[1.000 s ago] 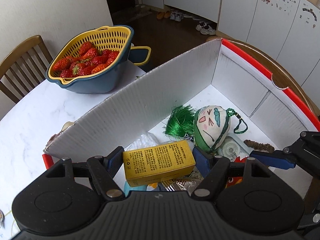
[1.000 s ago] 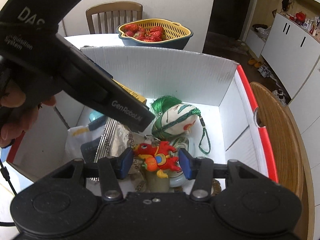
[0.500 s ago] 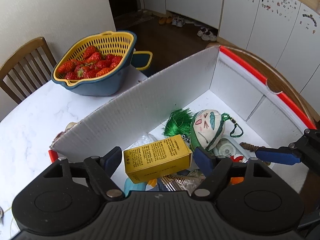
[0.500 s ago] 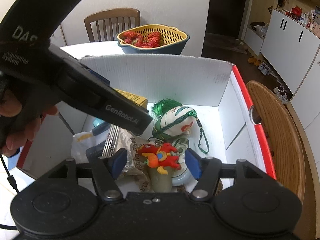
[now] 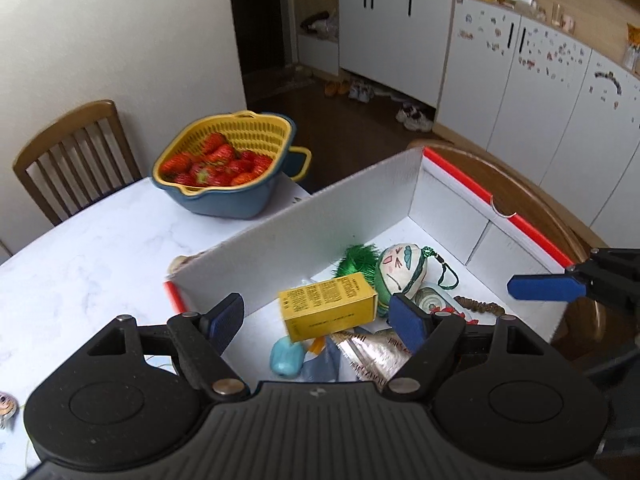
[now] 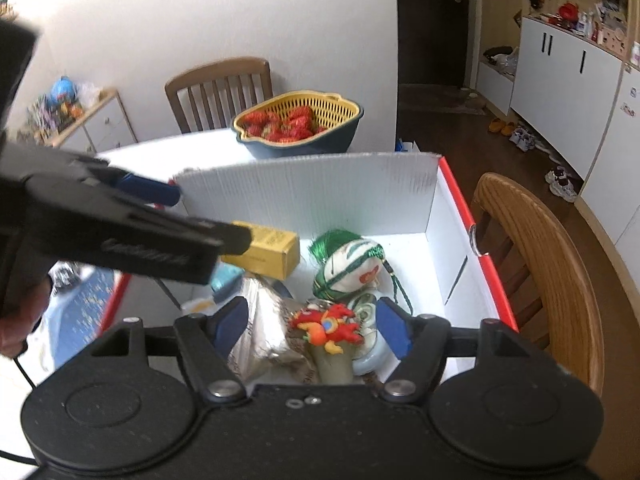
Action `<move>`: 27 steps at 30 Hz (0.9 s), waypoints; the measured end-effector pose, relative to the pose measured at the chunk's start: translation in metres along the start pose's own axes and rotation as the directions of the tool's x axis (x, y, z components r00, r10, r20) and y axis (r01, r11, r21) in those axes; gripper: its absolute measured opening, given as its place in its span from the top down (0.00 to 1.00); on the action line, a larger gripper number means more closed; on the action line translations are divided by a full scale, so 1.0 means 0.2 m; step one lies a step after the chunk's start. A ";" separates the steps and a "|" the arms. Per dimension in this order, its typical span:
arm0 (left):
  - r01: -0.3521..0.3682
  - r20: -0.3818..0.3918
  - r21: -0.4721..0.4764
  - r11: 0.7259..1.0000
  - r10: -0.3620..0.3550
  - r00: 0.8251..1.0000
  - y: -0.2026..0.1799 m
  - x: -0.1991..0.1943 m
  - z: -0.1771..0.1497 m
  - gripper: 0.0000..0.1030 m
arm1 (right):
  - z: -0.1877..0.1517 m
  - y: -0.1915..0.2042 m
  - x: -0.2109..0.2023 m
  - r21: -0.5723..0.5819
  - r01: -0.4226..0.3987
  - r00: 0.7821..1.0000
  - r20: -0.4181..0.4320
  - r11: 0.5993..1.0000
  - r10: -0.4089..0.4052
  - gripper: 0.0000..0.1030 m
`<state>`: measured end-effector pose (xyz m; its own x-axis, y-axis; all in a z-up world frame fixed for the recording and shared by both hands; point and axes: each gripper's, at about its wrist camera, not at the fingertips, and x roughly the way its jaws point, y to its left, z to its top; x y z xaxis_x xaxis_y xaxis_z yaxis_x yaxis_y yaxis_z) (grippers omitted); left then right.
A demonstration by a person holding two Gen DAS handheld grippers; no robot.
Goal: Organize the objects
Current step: 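Open both tools to release the yellow box and keychain inside the shoebox, then withdraw both tools from the shoebox toward the plush and black bead bag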
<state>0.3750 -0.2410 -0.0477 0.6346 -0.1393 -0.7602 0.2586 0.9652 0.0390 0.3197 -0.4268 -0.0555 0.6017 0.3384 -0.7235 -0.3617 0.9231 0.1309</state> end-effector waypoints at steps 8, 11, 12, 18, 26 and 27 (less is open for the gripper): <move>-0.001 0.061 -0.020 1.000 0.002 0.998 0.13 -0.22 -0.11 0.23 | 0.01 0.10 -0.08 0.003 0.013 0.999 0.033 1.000 -0.013 0.29; 0.004 0.074 -0.034 0.999 -0.001 0.997 0.20 -0.30 -0.15 0.23 | 0.01 0.15 -0.12 0.010 0.008 0.999 0.048 1.000 -0.008 0.26; 0.008 0.080 -0.040 0.999 -0.005 0.997 0.22 -0.32 -0.16 0.23 | 0.01 0.17 -0.13 0.007 0.008 0.998 0.054 1.000 -0.009 0.26; 0.015 0.114 -0.048 0.999 -0.010 0.993 0.37 -0.46 -0.25 0.20 | 0.00 0.31 -0.20 0.009 0.009 0.997 0.079 1.000 -0.010 0.21; 0.022 0.128 -0.078 0.997 -0.012 0.992 0.59 -0.59 -0.38 0.17 | -0.02 0.51 -0.26 0.027 -0.001 0.995 0.102 1.000 -0.002 0.12; 0.020 0.129 -0.083 0.996 -0.009 0.992 0.62 -0.60 -0.40 0.17 | -0.02 0.54 -0.26 0.029 -0.004 0.995 0.104 1.000 0.001 0.11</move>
<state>0.2739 -0.0865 -0.0035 0.7206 -0.1756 -0.6708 0.2097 0.9773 -0.0305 0.2462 -0.3448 -0.0076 0.6720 0.3561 -0.6493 -0.3431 0.9267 0.1533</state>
